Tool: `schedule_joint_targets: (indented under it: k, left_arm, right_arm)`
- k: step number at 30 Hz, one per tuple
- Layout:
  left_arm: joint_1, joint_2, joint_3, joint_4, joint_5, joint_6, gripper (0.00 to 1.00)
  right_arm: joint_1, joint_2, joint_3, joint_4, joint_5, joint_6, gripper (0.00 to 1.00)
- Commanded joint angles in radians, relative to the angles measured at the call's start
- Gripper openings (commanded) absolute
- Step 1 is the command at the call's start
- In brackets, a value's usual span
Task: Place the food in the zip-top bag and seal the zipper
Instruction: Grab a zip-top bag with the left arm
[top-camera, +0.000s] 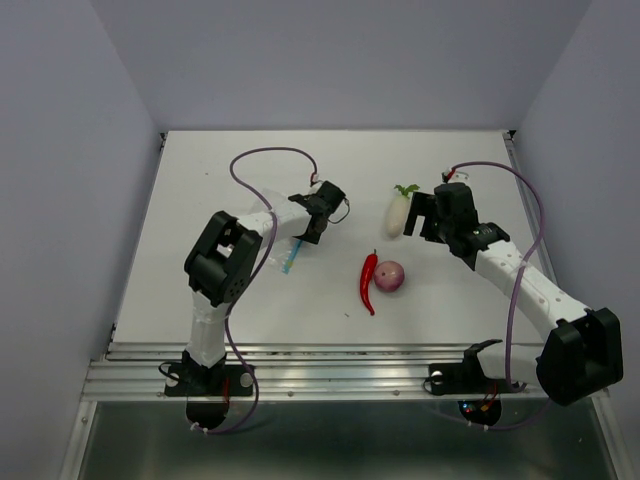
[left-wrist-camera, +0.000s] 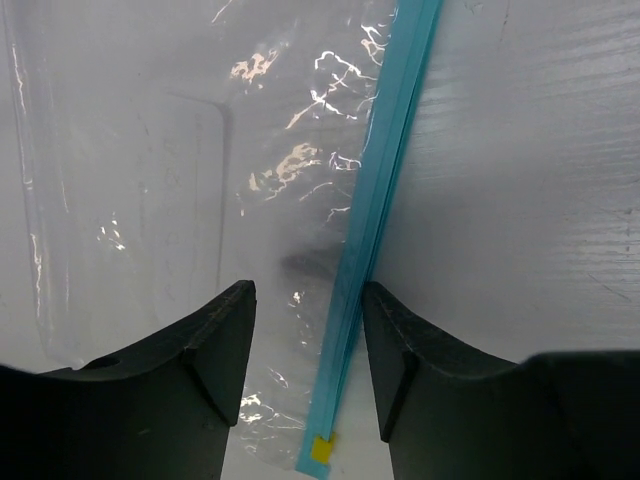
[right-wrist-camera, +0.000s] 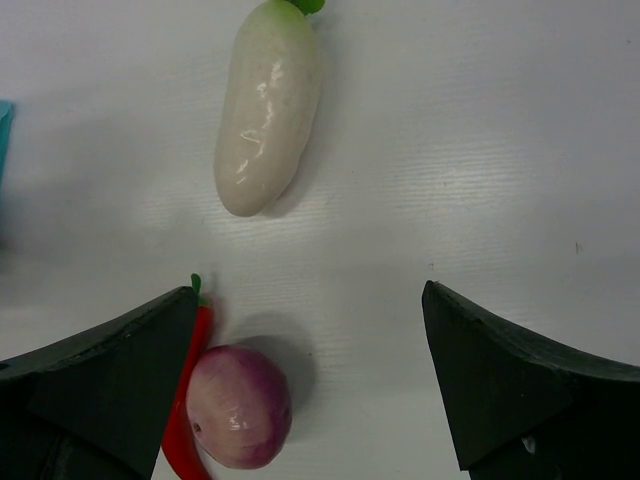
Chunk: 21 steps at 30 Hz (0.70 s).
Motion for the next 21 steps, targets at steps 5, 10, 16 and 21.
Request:
schedule_joint_targets:
  k: [5, 10, 16, 21]
  left_arm:
    - [0.01, 0.006, -0.001, -0.002, -0.016, -0.004, 0.47]
    - [0.014, 0.017, -0.001, -0.003, -0.019, -0.004, 0.45]
    - [0.024, 0.026, 0.01, -0.003, -0.012, -0.001, 0.34]
    - [0.029, 0.028, 0.011, -0.008, -0.009, -0.006, 0.2]
  right_arm:
    - [0.0, -0.011, -0.003, 0.046, 0.024, -0.018, 1.0]
    - [0.0, -0.013, -0.003, 0.046, 0.02, -0.018, 1.0]
    - [0.0, -0.021, -0.004, 0.046, 0.02, -0.02, 1.0]
    - [0.0, -0.019, -0.006, 0.046, 0.021, -0.023, 1.0]
